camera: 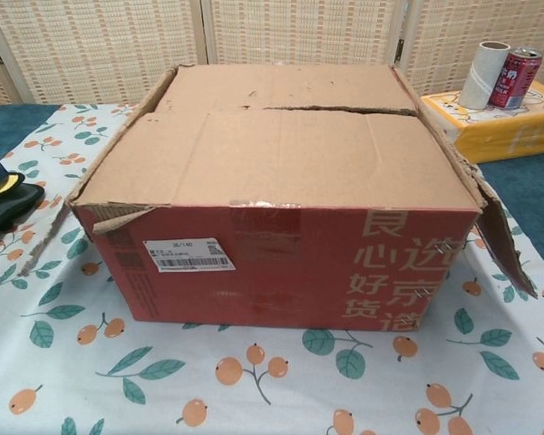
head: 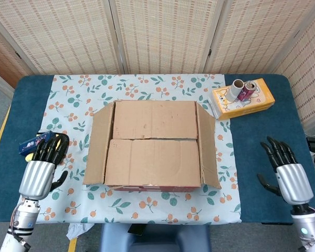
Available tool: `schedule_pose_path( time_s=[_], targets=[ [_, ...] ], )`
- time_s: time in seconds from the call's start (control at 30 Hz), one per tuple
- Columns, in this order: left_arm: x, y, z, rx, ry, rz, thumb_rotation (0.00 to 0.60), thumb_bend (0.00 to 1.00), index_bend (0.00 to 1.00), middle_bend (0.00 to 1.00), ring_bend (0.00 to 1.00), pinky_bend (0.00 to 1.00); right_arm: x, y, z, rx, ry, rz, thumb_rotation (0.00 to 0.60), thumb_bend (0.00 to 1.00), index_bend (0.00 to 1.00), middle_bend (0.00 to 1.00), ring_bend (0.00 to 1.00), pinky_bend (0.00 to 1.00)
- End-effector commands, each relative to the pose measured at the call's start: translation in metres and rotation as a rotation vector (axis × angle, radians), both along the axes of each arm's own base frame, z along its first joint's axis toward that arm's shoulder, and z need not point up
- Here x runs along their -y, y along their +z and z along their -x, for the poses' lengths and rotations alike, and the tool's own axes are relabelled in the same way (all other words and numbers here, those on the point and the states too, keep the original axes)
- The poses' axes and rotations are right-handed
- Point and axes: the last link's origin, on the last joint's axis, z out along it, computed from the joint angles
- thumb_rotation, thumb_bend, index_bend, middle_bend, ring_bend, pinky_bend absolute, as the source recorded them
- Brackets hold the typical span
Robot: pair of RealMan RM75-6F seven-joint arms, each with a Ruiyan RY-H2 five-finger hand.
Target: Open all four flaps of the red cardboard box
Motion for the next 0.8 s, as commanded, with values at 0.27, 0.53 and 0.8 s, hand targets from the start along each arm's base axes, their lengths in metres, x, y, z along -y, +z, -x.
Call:
schedule_pose_path(
  time_s=[0.27, 0.53, 0.8],
  targets=[
    [0.019, 0.014, 0.034, -0.019, 0.066, -0.039, 0.600, 0.38, 0.00, 0.03, 0.00, 0.00, 0.073, -0.020, -0.088, -0.019, 0.083, -0.149, 0.600, 0.39, 0.00, 0.00, 0.00, 0.05],
    [0.016, 0.024, 0.048, 0.001, 0.129, -0.116, 0.600, 0.38, 0.00, 0.02, 0.00, 0.00, 0.108, -0.057, -0.130, -0.041, 0.121, -0.264, 0.600, 0.39, 0.00, 0.00, 0.00, 0.03],
    [0.011, 0.033, 0.066, 0.015, 0.199, -0.155, 0.600, 0.38, 0.00, 0.01, 0.00, 0.00, 0.122, -0.086, -0.148, -0.083, 0.183, -0.260, 0.600, 0.39, 0.00, 0.00, 0.00, 0.00]
  ],
)
